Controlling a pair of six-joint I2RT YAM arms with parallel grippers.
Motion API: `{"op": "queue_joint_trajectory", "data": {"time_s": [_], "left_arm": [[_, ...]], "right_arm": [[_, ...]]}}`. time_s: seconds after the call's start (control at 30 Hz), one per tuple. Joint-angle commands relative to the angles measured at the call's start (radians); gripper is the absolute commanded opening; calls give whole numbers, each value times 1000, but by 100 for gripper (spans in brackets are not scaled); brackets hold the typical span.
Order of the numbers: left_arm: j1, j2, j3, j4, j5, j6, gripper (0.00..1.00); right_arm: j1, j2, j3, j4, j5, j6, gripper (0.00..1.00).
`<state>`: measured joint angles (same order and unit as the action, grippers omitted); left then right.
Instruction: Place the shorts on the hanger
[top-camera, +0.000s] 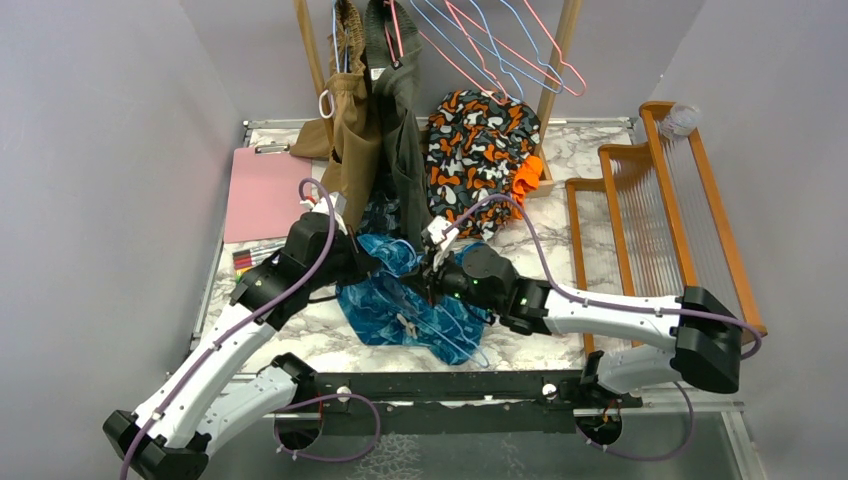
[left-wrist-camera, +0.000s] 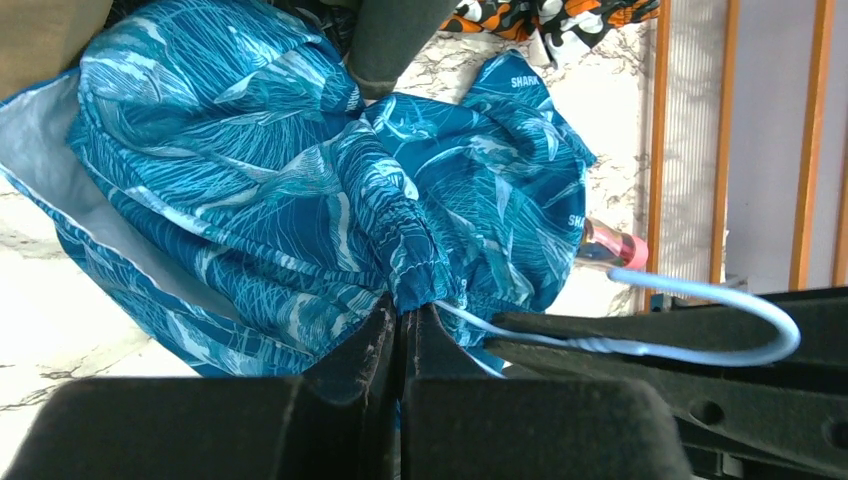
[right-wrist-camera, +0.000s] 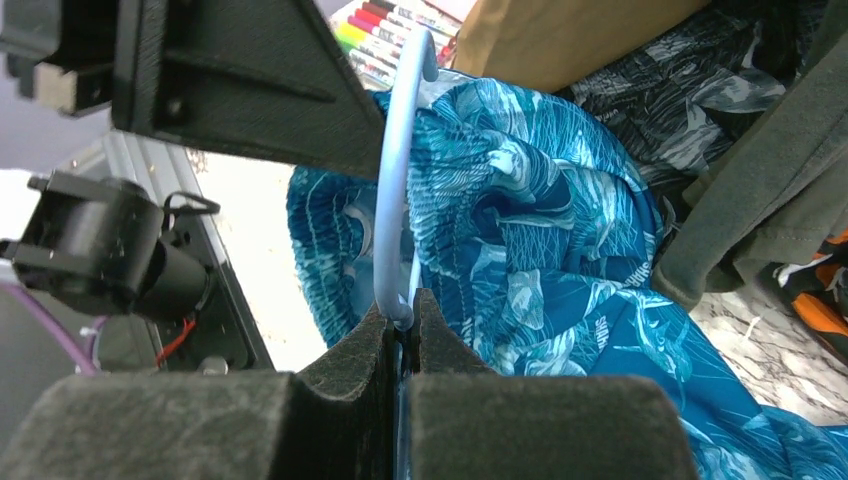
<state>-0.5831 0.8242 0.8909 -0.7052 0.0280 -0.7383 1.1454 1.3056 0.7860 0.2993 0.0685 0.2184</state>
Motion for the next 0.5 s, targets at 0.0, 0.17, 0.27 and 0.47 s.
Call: {"op": "queue_joint_trajectory", "data": {"time_s": [0.0, 0.17, 0.27, 0.47], "left_arm": [[-3, -24, -4, 15, 37, -10, 0], [-3, -29, -3, 16, 47, -16, 0], [-3, -30, -2, 18, 47, -16, 0], [-3, -25, 0, 12, 33, -9, 0]], "right_arm": [[15, 54, 2, 147, 64, 76, 1], [22, 97, -41, 326, 67, 90, 1], [24, 120, -63, 420, 48, 115, 1], [36, 157, -41, 466, 58, 144, 1]]}}
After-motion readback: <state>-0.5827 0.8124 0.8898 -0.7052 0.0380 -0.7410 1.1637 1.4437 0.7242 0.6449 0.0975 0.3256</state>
